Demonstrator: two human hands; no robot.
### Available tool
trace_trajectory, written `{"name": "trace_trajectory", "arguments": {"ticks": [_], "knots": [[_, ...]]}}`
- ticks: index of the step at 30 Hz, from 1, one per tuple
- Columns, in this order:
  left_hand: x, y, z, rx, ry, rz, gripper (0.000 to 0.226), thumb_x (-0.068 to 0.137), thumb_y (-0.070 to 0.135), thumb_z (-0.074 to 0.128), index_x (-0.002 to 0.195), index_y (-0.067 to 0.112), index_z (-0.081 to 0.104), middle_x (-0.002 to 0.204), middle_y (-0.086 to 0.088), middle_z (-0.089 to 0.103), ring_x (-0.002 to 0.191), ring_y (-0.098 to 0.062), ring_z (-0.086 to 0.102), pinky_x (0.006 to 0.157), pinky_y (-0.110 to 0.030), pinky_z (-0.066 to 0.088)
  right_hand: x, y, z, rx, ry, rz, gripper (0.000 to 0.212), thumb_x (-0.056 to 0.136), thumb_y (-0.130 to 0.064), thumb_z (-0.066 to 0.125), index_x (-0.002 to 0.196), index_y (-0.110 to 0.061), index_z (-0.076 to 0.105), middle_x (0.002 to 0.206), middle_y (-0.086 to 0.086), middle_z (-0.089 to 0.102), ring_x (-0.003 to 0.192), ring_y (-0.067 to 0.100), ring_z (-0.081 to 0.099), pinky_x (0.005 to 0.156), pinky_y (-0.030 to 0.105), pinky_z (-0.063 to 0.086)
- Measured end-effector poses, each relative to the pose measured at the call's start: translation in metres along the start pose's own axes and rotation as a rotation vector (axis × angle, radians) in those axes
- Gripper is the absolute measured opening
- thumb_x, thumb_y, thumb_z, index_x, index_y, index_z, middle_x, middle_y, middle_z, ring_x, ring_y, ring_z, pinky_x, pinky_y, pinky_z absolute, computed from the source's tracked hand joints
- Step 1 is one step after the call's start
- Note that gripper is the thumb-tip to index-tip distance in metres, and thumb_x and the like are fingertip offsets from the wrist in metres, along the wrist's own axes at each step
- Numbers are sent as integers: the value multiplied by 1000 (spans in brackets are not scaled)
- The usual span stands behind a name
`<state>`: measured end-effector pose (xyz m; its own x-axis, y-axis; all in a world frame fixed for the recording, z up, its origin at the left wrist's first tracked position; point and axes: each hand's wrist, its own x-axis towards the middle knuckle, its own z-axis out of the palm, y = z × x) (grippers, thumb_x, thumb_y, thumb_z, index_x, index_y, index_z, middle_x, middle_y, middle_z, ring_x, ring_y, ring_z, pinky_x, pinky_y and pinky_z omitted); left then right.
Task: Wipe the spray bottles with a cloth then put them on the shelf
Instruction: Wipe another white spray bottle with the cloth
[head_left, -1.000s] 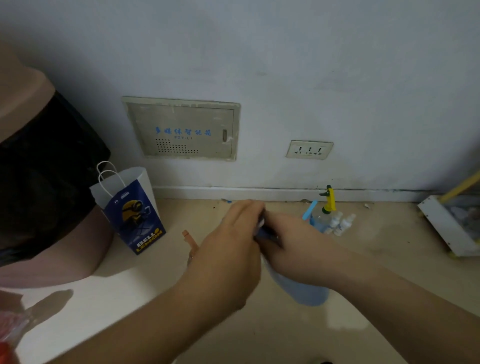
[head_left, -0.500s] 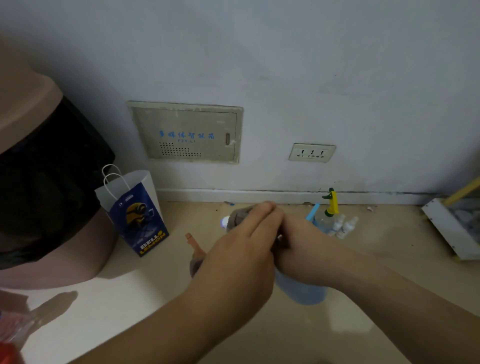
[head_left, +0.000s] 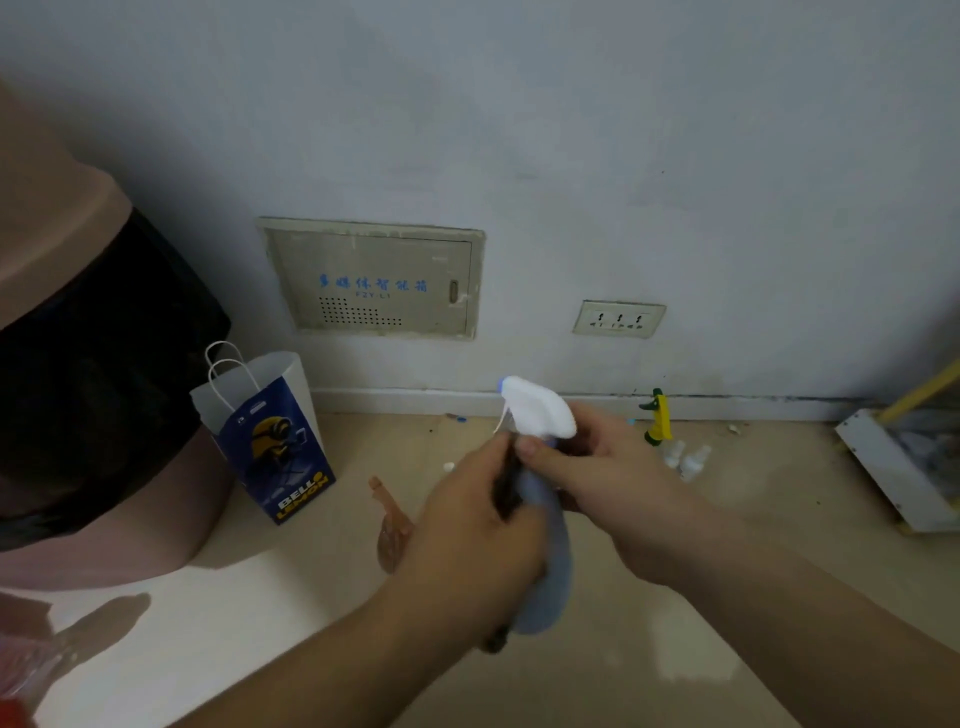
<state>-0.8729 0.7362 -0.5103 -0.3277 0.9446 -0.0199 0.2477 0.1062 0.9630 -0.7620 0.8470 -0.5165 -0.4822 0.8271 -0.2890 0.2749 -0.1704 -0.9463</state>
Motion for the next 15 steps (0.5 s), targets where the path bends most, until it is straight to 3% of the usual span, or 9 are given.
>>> {"name": "trace_trajectory", "arguments": {"ticks": [2, 4, 7, 9, 11, 15], "knots": [[-1, -6, 9, 96, -71, 55, 48, 85, 20, 63, 126, 43, 53, 106, 16, 67, 96, -3, 67, 82, -38, 60, -1, 2, 9, 57, 41, 23, 25, 89, -23, 82, 111, -26, 71, 108, 3, 78, 106, 25, 74, 99, 54, 58], [6, -13, 8, 223, -47, 40, 56, 78, 41, 72, 129, 44, 48, 112, 19, 65, 101, -3, 66, 84, -39, 60, -3, 1, 14, 84, 100, 18, 26, 84, -22, 86, 104, -22, 71, 102, 4, 78, 104, 27, 73, 97, 57, 58], [20, -18, 1, 500, -47, -62, 67, 69, 75, 59, 129, 44, 54, 108, 18, 70, 98, -5, 68, 83, -38, 60, -8, -2, 23, -3, 157, -67, 36, 73, -22, 94, 95, -16, 67, 94, 5, 76, 97, 26, 73, 87, 49, 61], [27, -18, -3, 550, -82, -105, 49, 78, 68, 59, 116, 37, 62, 88, 14, 69, 86, -8, 68, 79, -35, 60, -10, -4, 26, -107, 154, -105, 39, 72, -26, 95, 95, -16, 65, 92, 2, 75, 94, 21, 71, 79, 37, 59], [30, -16, -6, 537, -105, -88, 26, 86, 56, 64, 104, 37, 60, 79, 14, 65, 80, -6, 67, 77, -35, 60, -8, -7, 18, -129, 85, -80, 35, 75, -29, 92, 100, -19, 71, 97, 0, 77, 97, 18, 72, 85, 38, 59], [33, -14, -19, 315, -328, -45, 34, 85, 46, 69, 118, 37, 65, 105, 13, 74, 96, -4, 71, 86, -40, 61, -8, -14, 1, -100, -208, 13, 27, 94, -25, 75, 121, -26, 74, 111, -6, 79, 110, 12, 73, 100, 40, 58]]}}
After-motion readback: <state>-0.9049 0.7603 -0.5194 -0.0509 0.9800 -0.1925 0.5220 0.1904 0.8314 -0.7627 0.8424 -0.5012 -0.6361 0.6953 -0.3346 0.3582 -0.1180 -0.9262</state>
